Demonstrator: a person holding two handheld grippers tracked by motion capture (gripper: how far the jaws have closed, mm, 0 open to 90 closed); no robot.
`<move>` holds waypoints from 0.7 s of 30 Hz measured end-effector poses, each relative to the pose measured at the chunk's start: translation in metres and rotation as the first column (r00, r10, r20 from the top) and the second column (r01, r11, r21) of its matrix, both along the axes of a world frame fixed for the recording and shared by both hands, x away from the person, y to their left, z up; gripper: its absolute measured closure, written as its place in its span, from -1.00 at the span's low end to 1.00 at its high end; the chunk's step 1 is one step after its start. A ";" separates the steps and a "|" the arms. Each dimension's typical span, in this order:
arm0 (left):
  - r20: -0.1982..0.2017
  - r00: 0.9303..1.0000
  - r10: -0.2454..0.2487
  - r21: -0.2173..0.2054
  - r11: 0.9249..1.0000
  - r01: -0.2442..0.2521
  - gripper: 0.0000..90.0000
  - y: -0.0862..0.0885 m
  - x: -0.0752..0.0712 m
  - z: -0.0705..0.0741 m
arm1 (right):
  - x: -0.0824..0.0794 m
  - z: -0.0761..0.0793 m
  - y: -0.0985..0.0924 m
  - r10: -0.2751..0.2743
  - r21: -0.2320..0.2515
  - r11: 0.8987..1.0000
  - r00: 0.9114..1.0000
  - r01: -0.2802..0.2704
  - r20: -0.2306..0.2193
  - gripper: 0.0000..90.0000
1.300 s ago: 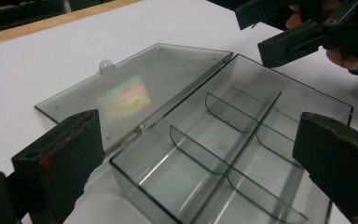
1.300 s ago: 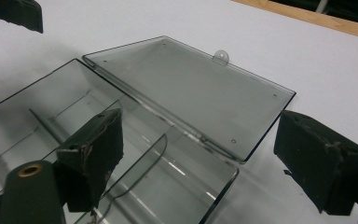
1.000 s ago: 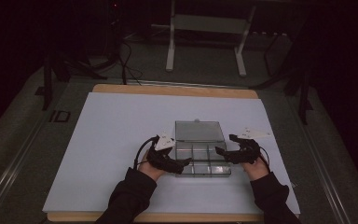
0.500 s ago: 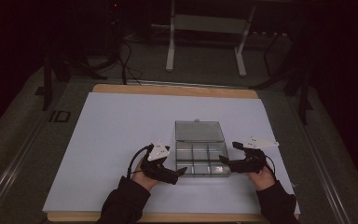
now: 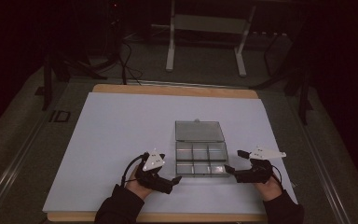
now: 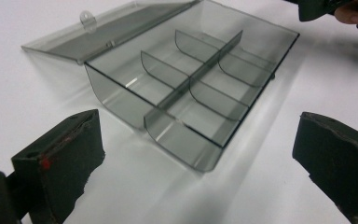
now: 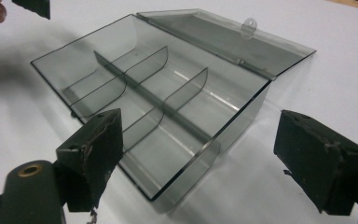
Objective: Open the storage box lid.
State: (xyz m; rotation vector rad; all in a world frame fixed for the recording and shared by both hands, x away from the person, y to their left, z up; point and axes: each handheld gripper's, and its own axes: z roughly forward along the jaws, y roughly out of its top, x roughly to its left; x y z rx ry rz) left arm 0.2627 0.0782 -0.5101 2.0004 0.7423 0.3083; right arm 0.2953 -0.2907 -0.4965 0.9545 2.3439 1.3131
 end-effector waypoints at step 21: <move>-0.036 0.999 0.033 0.055 0.998 -0.031 -0.94 0.019 -0.013 -0.025 | -0.018 -0.027 -0.027 -0.026 -0.045 0.999 1.000 0.026 0.007 -0.66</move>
